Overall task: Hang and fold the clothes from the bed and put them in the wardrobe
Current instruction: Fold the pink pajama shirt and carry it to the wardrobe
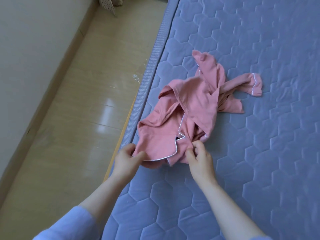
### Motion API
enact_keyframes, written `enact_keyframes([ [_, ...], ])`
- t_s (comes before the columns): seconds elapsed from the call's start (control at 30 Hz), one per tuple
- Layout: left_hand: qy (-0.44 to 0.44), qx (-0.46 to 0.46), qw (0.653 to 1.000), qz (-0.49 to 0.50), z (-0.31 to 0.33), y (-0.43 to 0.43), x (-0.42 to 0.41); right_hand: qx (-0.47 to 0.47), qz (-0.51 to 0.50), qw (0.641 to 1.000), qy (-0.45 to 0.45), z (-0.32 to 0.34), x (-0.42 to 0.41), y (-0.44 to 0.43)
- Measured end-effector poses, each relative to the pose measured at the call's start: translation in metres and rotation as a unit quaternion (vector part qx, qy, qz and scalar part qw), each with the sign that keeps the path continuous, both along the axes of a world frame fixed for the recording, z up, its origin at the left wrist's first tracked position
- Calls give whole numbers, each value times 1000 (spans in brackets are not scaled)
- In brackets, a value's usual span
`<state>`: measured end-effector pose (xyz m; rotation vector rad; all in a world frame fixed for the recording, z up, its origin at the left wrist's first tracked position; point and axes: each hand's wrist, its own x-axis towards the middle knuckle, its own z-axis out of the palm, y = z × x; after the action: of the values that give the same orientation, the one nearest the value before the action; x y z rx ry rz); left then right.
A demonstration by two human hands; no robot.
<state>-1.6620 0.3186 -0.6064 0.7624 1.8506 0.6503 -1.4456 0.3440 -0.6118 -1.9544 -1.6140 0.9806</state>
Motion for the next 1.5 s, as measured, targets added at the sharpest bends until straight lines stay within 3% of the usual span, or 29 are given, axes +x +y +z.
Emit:
enact_keyframes([
  [0.27, -93, 15, 995, 44, 90, -19, -3, 16, -66, 995, 79, 86, 14, -12],
  [0.4, -65, 90, 993, 46, 163, -14, -4, 46, -74, 988, 124, 159, 20, -6],
  [0.53, -11, 181, 983, -25, 249, -9, 3, 78, -73, 985, 138, 247, 25, -3],
  [0.63, 52, 241, 964, -102, 320, 0, 10, 101, -65, 988, 102, 316, 34, -1],
  [0.8, 59, 340, 929, -135, 440, 13, 20, 180, -92, 976, 87, 428, 48, 4],
  [0.93, 54, 421, 891, -161, 523, 20, 27, 230, -85, 962, 117, 515, 54, 12],
  [1.03, 38, 463, 868, -175, 578, 24, 27, 234, -88, 942, 223, 574, 53, 14],
  [1.13, 12, 494, 850, -181, 618, 22, 28, 242, -63, 918, 309, 626, 47, 10],
  [1.37, 10, 517, 839, -168, 677, 17, 38, 290, -17, 903, 318, 695, 28, -5],
  [1.5, 80, 531, 816, -215, 699, 14, 47, 293, 1, 897, 330, 714, 21, -9],
])
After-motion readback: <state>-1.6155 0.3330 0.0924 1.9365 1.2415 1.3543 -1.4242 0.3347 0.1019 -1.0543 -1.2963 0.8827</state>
